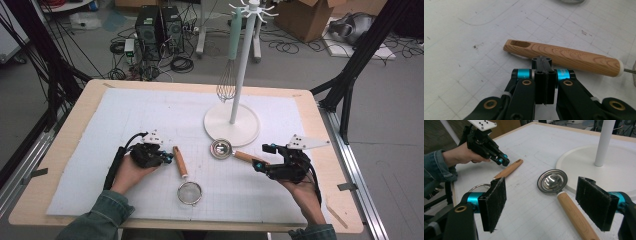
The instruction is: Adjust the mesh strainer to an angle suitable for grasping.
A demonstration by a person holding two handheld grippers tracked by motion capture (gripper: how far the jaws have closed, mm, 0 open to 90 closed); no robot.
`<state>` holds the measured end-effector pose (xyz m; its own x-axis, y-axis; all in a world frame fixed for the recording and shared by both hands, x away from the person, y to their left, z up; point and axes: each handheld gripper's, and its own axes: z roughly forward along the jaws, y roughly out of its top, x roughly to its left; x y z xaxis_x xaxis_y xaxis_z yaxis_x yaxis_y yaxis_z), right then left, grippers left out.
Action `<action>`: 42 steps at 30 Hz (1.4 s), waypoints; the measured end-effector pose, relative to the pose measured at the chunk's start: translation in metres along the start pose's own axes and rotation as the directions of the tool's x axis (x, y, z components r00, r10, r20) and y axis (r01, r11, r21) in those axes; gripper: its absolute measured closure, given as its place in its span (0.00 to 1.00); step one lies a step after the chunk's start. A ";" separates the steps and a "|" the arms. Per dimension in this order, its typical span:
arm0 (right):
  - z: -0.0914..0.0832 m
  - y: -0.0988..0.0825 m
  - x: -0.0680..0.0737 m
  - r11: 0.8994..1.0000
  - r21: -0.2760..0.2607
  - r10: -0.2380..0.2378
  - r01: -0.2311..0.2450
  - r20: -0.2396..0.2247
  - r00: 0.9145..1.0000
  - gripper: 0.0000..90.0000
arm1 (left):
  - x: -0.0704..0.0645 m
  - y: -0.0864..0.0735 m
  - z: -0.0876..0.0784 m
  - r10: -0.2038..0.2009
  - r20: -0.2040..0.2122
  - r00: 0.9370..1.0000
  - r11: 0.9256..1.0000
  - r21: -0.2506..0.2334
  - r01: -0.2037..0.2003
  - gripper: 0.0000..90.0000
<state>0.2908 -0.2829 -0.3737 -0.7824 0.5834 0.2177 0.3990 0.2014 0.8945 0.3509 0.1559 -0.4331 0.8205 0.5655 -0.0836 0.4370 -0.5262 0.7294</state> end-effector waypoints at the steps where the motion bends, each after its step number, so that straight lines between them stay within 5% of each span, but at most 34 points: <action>1: 0.000 0.000 0.000 1.000 -0.002 0.000 0.000 0.001 1.000 0.26 | 0.001 0.000 0.000 -0.002 0.001 1.000 1.000 0.007 0.002 1.00; 27: -0.004 0.000 0.002 1.000 -0.017 -0.003 0.003 0.000 1.000 0.27 | 0.011 0.004 0.011 -0.042 -0.024 0.999 0.999 0.002 0.042 1.00; 42: -0.003 0.002 0.002 1.000 -0.010 -0.003 0.003 -0.006 1.000 0.27 | 0.020 0.016 0.018 -0.050 -0.033 0.998 0.998 0.039 0.051 1.00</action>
<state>0.2892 -0.2837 -0.3702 -0.7862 0.5785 0.2173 0.3923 0.1955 0.8988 0.3808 0.1471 -0.4356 0.7850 0.6118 -0.0974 0.4925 -0.5210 0.6971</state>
